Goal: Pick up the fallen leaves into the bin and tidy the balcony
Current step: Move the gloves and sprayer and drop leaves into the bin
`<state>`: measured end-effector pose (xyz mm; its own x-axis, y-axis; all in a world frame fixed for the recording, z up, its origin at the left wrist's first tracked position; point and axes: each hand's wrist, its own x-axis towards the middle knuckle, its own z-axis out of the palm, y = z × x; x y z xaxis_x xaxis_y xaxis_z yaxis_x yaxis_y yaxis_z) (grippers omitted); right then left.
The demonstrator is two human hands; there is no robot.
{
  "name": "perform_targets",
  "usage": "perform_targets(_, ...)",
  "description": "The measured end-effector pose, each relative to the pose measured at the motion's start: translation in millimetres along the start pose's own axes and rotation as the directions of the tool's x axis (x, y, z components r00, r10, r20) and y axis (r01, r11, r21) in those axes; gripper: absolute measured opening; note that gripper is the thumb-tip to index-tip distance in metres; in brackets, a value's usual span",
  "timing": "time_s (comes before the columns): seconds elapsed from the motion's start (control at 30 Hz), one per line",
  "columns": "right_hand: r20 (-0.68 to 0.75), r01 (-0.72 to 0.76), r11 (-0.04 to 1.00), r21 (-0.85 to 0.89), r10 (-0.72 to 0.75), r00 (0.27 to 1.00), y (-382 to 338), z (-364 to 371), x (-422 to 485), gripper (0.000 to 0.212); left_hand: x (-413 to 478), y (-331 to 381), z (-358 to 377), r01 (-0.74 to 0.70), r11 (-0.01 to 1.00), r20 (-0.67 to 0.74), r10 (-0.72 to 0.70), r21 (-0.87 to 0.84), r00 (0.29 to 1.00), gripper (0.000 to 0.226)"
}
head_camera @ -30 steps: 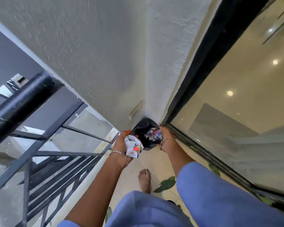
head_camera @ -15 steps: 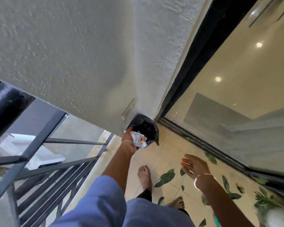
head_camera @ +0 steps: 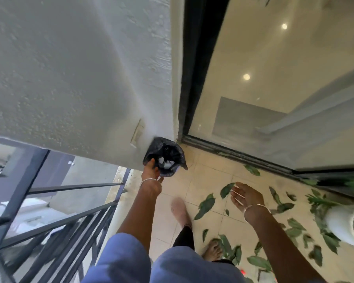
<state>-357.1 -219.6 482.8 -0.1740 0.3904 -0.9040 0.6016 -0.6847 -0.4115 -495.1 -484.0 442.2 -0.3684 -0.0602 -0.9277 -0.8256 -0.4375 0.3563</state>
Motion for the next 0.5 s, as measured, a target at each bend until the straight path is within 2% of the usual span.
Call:
perform_targets(0.2, 0.033, 0.130, 0.988, 0.088, -0.133, 0.991, 5.1, -23.5, -30.2, 0.002, -57.6, -52.6, 34.6, -0.116, 0.984, 0.133, 0.098, 0.132, 0.986, 0.024)
perform_targets(0.5, -0.078, 0.364, 0.883, 0.295, -0.357, 0.931, 39.9, -153.9, -82.1, 0.004, -167.0, -162.8, 74.2, -0.292, 0.904, 0.357, 0.172, 0.313, 0.918, 0.018)
